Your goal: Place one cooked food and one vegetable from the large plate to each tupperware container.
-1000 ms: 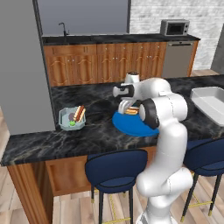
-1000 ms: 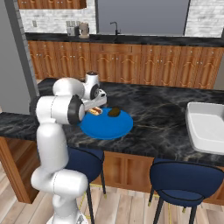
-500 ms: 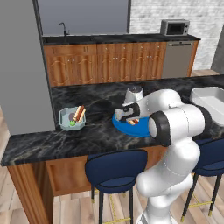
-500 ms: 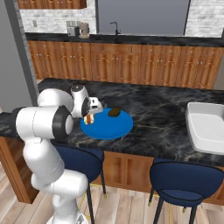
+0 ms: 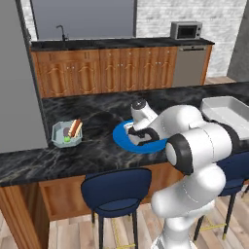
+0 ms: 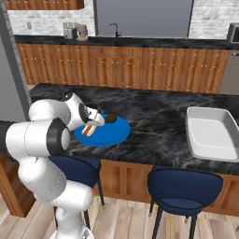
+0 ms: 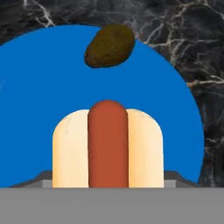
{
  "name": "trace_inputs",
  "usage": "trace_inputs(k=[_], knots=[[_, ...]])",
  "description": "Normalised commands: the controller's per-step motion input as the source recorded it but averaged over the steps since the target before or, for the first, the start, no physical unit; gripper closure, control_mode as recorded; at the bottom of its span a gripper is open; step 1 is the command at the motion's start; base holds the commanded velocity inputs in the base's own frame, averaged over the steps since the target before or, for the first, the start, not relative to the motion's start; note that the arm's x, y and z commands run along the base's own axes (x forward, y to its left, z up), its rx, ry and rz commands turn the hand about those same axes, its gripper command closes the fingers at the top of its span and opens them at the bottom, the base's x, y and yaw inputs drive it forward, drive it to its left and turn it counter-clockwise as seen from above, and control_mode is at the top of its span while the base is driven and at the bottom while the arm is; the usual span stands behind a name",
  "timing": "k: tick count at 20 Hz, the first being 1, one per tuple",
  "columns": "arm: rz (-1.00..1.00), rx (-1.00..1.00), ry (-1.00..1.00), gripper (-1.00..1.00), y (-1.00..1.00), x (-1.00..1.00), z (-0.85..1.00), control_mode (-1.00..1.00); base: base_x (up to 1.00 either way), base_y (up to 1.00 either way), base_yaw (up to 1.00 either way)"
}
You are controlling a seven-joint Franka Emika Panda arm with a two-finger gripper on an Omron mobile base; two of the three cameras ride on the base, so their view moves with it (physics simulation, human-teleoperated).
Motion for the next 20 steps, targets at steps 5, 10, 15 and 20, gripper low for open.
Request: trace_inputs(k=[5,10,15,20], knots=[[0.0,0.0,0.0,1.0,0.0,0.0,0.0,1.0,-0.09,-1.0,-0.06],[0.0,0.0,0.0,1.0,0.0,0.0,0.0,1.0,0.02,-0.67,0.0],[0.0,0.0,0.0,1.0,0.0,0.0,0.0,1.0,0.77,-0.03,0.08],[0.0,0.0,0.0,1.0,0.0,0.0,0.0,1.0,1.0,-0.18,0.21]])
